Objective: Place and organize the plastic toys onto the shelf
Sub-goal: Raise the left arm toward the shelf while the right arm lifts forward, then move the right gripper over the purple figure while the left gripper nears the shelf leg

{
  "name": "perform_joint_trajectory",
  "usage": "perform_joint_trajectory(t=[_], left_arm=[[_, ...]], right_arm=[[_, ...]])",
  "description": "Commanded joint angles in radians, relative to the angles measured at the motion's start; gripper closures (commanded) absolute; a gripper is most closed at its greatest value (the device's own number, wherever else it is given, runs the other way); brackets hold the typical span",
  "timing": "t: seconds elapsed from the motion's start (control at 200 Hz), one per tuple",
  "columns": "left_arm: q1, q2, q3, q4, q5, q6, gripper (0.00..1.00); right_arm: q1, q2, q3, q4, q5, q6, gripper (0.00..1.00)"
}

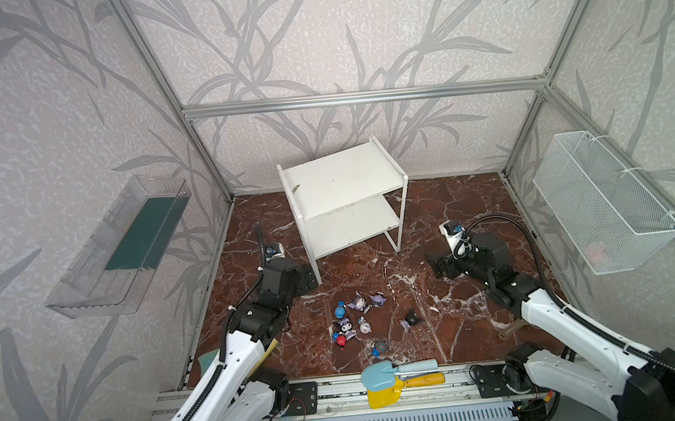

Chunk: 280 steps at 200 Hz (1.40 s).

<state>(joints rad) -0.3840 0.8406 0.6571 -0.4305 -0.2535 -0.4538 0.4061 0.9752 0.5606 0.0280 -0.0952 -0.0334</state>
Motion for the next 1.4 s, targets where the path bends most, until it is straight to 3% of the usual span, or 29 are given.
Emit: perform_joint_trajectory(t=[0.0,0.99,1.165,1.395], left_arm=[[-0.009,0.018,0.007,0.051,0.049,0.026,0.01],[0.025,0.424,0.168,0.302,-0.012,0.146,0.11],[0.026,0.375,0.162,0.242,0.007,0.112,0.03],[0.023,0.12,0.069,0.056,0.033,0.069,0.0]], right_arm=[[0.02,-0.041,0.029,-0.085,-0.059,0.024,0.01],[0.083,-0.057,-0.053,-0.043,-0.116,0.059,0.0],[0.18,0.001,-0.077,0.008,-0.098,0.064,0.0],[0.348,0.171,-0.068,0.086,-0.045,0.059,0.03]])
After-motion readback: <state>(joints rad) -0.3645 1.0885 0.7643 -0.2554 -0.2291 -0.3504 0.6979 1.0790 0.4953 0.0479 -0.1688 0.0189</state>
